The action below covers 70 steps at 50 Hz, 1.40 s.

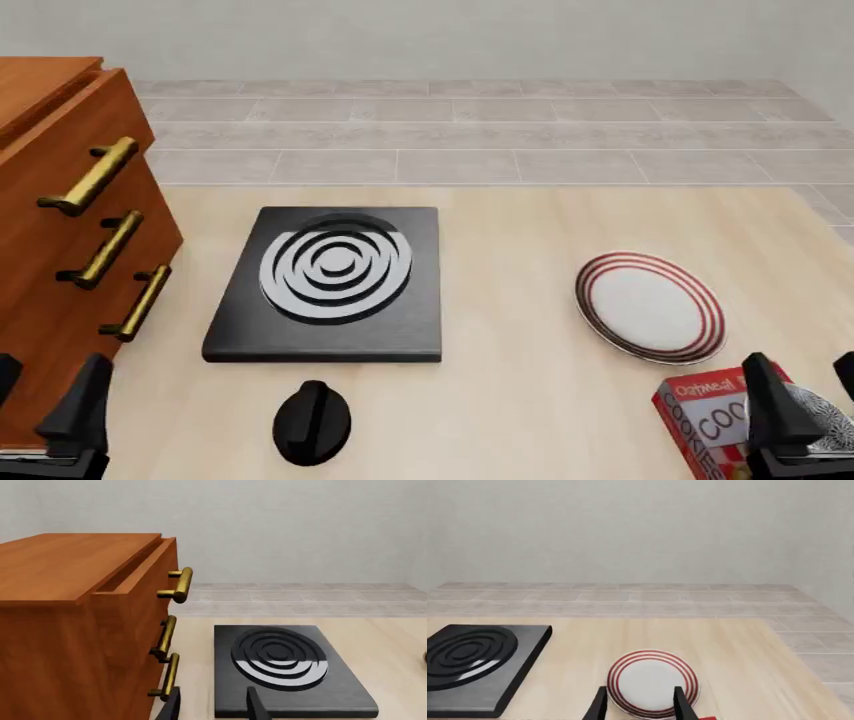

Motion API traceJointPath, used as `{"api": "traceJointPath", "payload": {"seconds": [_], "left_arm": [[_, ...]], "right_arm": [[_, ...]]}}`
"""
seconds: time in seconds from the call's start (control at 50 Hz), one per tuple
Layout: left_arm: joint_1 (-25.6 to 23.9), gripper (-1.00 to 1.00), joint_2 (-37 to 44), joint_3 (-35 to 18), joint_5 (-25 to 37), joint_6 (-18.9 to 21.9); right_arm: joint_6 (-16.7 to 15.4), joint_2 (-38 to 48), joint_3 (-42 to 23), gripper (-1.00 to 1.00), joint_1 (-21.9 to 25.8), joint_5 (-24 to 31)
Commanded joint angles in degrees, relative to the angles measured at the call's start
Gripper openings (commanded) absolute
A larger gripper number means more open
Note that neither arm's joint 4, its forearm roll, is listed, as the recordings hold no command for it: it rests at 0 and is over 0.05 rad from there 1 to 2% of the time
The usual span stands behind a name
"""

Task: Pick the akita bowl on the cookies box and place it on the plate.

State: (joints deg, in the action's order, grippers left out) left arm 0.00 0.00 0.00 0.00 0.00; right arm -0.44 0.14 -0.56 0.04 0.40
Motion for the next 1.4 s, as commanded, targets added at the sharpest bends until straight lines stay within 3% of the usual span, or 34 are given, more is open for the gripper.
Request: {"api": "traceJointPath", "payload": {"seconds": [0.02,0.5,0.54,0.58,0.66,0.68,0.7,0.74,0.78,0.86,0.92,0.98,1.02,1.08,1.1,1.14,1.16,1.2,1.28,1.3,1.34,1.4], "left_arm": [[0.00,1.00,0.00,0.00,0.00,0.00],[0.00,1.00,0.00,0.00,0.00,0.00],[0.00,1.00,0.00,0.00,0.00,0.00],[0.00,1.00,0.00,0.00,0.00,0.00],[0.00,1.00,0.00,0.00,0.00,0.00],[0.00,1.00,0.00,0.00,0.00,0.00],[0.00,1.00,0.00,0.00,0.00,0.00],[0.00,1.00,0.00,0.00,0.00,0.00],[0.00,1.00,0.00,0.00,0.00,0.00],[0.00,1.00,0.00,0.00,0.00,0.00],[0.00,1.00,0.00,0.00,0.00,0.00],[0.00,1.00,0.00,0.00,0.00,0.00],[0.00,1.00,0.00,0.00,0.00,0.00],[0.00,1.00,0.00,0.00,0.00,0.00],[0.00,1.00,0.00,0.00,0.00,0.00],[0.00,1.00,0.00,0.00,0.00,0.00],[0.00,1.00,0.00,0.00,0.00,0.00],[0.00,1.00,0.00,0.00,0.00,0.00],[0.00,1.00,0.00,0.00,0.00,0.00],[0.00,1.00,0.00,0.00,0.00,0.00],[0.00,1.00,0.00,0.00,0.00,0.00],[0.00,1.00,0.00,0.00,0.00,0.00]], "right_arm": [[0.29,0.35,0.54,1.00,-0.14,-0.37],[-0.23,6.60,-0.42,1.00,-0.82,-5.41],[0.07,5.98,-2.81,1.00,-0.41,-3.06],[4.78,9.23,-5.38,1.00,-0.45,-2.99],[-0.09,7.23,-16.64,1.00,3.49,6.13],[0.42,8.52,-18.55,1.00,2.89,7.19],[3.27,10.19,-21.17,1.00,2.13,8.71],[1.63,15.18,-24.56,1.00,-0.81,10.47],[0.61,16.73,-28.33,1.00,0.44,13.39],[-1.99,21.41,-34.62,1.00,-2.28,18.86],[-2.03,24.40,-38.14,1.00,-6.17,22.12],[0.37,25.99,-41.72,1.00,-8.71,25.83],[4.56,28.94,-43.76,1.00,-9.20,28.50],[6.65,30.35,-46.87,1.00,-10.29,31.26],[6.65,30.35,-46.90,1.00,-10.29,31.28],[2.16,31.60,-48.97,1.00,-12.32,33.89],[2.52,32.68,-49.60,1.00,-15.24,35.09],[5.22,34.22,-49.86,1.00,-14.24,36.33],[5.23,32.62,-51.68,1.00,-14.01,37.00],[3.74,32.48,-52.03,1.00,-16.97,37.19],[4.18,34.20,-51.88,1.00,-14.87,38.91],[2.89,35.25,-52.07,1.00,-15.78,40.45]]}}
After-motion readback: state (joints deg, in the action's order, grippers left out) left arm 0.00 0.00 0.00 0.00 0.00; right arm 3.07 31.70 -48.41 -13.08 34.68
